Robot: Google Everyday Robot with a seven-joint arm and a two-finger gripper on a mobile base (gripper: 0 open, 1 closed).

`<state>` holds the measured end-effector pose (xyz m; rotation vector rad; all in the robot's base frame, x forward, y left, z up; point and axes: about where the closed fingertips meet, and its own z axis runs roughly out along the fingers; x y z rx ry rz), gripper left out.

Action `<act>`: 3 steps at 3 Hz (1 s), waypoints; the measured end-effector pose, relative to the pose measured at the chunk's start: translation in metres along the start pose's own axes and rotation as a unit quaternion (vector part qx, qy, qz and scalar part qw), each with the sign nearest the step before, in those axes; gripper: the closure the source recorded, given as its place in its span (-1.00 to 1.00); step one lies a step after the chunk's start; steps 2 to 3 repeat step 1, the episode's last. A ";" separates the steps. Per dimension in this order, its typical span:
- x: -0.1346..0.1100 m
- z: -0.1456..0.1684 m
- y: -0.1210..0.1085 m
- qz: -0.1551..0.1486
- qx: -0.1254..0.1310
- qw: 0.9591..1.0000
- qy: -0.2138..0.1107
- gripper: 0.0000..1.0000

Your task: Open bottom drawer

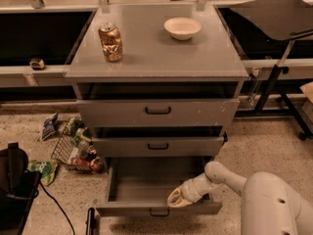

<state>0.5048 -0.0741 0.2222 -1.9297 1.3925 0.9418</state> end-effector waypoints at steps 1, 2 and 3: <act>-0.005 -0.017 0.000 -0.006 0.030 0.999 -0.015 0.17; -0.005 -0.017 0.000 -0.006 0.030 0.999 -0.015 0.17; -0.005 -0.017 0.000 -0.006 0.030 0.999 -0.015 0.17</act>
Offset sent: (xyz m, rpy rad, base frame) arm 0.0000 0.0000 0.0000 0.0000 0.0000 0.0000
